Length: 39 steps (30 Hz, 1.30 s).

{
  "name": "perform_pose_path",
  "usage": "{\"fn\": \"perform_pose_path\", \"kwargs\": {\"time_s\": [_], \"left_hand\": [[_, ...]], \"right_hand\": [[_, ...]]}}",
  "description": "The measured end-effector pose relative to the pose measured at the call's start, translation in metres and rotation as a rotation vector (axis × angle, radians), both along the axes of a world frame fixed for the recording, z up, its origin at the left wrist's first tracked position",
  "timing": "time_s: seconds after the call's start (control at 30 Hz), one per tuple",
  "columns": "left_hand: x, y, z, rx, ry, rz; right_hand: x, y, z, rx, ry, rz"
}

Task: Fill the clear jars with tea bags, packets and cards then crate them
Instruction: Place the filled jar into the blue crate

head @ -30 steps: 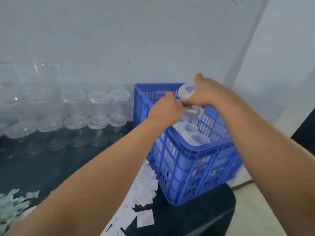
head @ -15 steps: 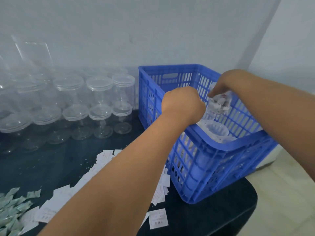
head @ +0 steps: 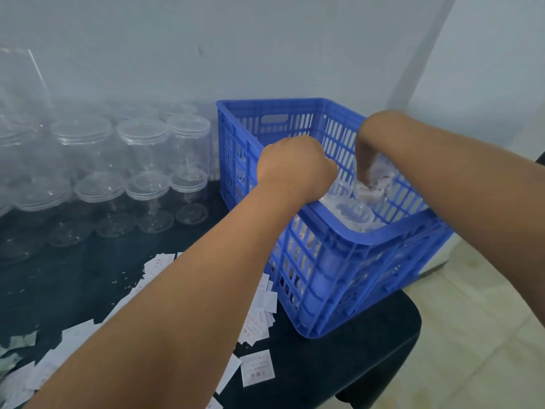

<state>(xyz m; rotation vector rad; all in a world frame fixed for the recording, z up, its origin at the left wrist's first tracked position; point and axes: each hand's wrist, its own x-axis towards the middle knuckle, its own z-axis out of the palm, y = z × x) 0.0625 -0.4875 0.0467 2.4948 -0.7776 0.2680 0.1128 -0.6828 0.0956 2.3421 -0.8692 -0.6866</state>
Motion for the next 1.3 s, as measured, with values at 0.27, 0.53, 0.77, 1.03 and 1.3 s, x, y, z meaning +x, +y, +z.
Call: {"fn": "perform_pose_path", "kwargs": {"time_s": [0.27,0.53,0.77,1.03,1.3], "left_hand": [[-0.001,0.000,0.000,-0.004,0.004,-0.012],[0.000,0.000,0.000,-0.022,0.017,-0.002],[-0.004,0.004,0.003,0.012,0.021,0.007],[-0.012,0.016,0.008,-0.181,0.082,-0.100],[-0.052,0.118,-0.044,-0.413,-0.077,-0.162]], "right_hand": [[-0.006,-0.043,-0.050,0.549,-0.232,-0.154],[0.007,-0.024,-0.064,0.587,-0.162,-0.098],[0.005,-0.007,-0.040,0.481,-0.174,-0.004],[-0.047,0.087,0.047,0.289,-0.467,0.584],[-0.154,0.177,0.010,0.717,-1.231,0.930]]}}
